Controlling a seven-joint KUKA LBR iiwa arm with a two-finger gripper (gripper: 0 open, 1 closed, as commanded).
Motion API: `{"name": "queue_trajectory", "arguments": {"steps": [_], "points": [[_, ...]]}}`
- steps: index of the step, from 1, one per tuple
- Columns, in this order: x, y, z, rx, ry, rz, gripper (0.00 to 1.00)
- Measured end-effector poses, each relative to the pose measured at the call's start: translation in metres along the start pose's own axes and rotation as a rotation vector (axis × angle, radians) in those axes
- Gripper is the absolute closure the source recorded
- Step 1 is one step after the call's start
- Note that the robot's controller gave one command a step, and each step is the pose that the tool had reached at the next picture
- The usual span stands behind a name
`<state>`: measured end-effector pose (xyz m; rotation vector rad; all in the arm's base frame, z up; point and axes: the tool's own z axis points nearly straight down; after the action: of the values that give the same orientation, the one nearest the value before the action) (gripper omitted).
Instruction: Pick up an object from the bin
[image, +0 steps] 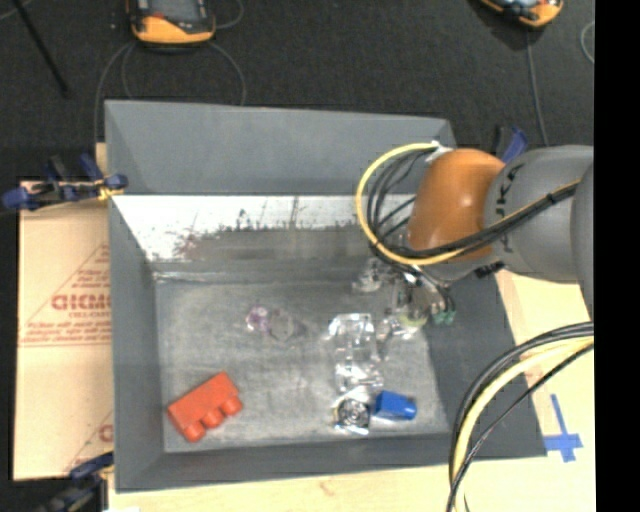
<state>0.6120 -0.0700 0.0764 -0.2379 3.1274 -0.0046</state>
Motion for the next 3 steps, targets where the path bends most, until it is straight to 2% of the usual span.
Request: {"name": "queue_trajectory", "arguments": {"steps": [1, 2, 3], "points": [[0.0, -0.003, -0.003, 0.001, -0.003, 0.004, 1.0], [-0.009, -0.001, -0.141, -0.002, -0.01, 0.06, 1.0], [-0.007, 0.0, -0.136, -0.004, -0.001, 0.06, 0.0]]}}
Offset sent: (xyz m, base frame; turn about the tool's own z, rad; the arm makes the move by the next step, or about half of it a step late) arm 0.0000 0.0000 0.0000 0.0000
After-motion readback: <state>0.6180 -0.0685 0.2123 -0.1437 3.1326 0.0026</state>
